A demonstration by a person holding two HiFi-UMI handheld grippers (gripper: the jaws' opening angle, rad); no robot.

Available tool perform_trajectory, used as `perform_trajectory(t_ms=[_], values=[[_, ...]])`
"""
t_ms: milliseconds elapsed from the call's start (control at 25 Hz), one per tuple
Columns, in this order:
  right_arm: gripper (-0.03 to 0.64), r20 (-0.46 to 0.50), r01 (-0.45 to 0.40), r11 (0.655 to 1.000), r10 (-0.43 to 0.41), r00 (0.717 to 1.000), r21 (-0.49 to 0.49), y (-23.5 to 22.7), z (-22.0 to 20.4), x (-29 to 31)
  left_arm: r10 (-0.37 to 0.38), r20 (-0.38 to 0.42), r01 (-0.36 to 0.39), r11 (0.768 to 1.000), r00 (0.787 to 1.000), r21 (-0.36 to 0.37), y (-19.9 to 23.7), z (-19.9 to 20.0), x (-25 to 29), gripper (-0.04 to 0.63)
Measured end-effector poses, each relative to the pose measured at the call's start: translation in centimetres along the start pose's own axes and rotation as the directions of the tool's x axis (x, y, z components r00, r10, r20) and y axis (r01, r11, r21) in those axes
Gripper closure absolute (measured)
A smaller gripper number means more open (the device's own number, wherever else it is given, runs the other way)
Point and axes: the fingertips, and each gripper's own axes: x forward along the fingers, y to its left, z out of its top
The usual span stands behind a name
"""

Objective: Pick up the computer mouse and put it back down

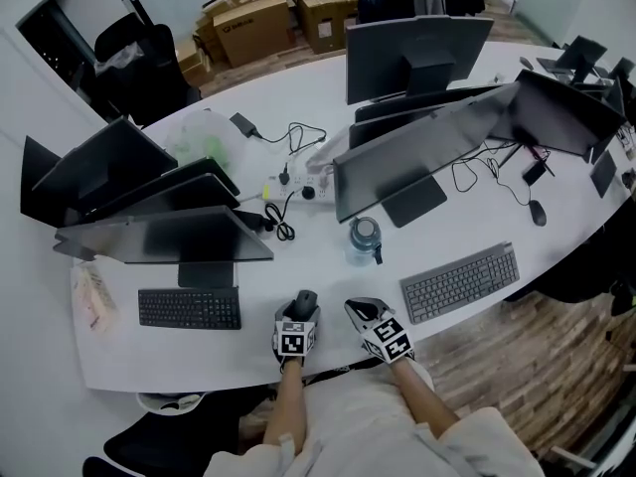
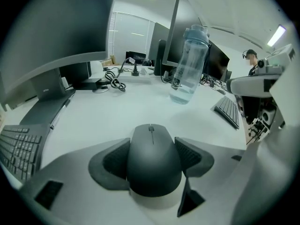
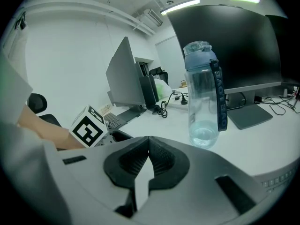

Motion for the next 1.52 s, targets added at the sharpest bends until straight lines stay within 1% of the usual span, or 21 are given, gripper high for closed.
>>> perform_trajectory(t_ms=[80, 200, 520, 680, 840, 960, 1120, 1400, 1520], values=[[0.609, 0.002, 0.003, 1.0, -0.003, 1.0, -0.005, 0.0, 0.2, 0.0, -0.003, -0.006, 0.003, 1.0, 1.0, -0.003, 0.1, -0.1, 0.1, 0.291], [0.609, 0.0, 0.005, 1.0, -0.005, 1.0, -0.012, 0.1, 0.3, -0.1, -0.001, -0.025, 0.001, 1.0, 1.0, 0.011, 0.1, -0.4, 0.2, 0.291], [0.609, -0.005, 0.011, 1.0, -0.011, 1.0, -0.026, 0.4, 0.5, -0.5, 0.012, -0.077, -0.005, 0.996, 0.997, 0.093, 0.0, -0.9, 0.4, 0.291], [0.609, -0.01, 0.012, 0.999, -0.012, 1.0, -0.044, 0.4, 0.6, -0.8, -0.009, -0.088, 0.016, 0.997, 0.996, 0.079, -0.2, -0.7, 0.7, 0.29], [0.609, -0.012, 0.005, 0.998, -0.006, 1.0, -0.057, 0.8, 0.7, -0.9, -0.013, -0.079, 0.017, 0.998, 0.997, 0.055, 0.1, -0.3, 0.3, 0.288], [0.609, -0.007, 0.002, 0.997, -0.003, 1.0, -0.073, 1.0, 1.1, -0.9, 0.0, -0.056, 0.003, 0.999, 0.998, 0.054, 0.6, 0.2, 0.0, 0.288], [0.609, -0.006, -0.005, 0.996, 0.005, 1.0, -0.09, 1.9, 1.4, -1.0, -0.015, -0.04, 0.017, 0.999, 0.999, 0.051, 0.2, 0.8, -1.1, 0.288], [0.609, -0.014, -0.025, 0.993, 0.023, 1.0, -0.119, 3.6, 1.0, -1.1, -0.001, 0.026, 0.0, 0.999, 1.0, 0.049, 0.4, 1.5, -2.8, 0.29], [0.609, -0.022, -0.034, 0.991, 0.032, 0.999, -0.126, 4.6, 0.6, -1.0, 0.011, 0.057, -0.014, 0.998, 0.998, 0.059, 0.5, 1.8, -3.7, 0.29]])
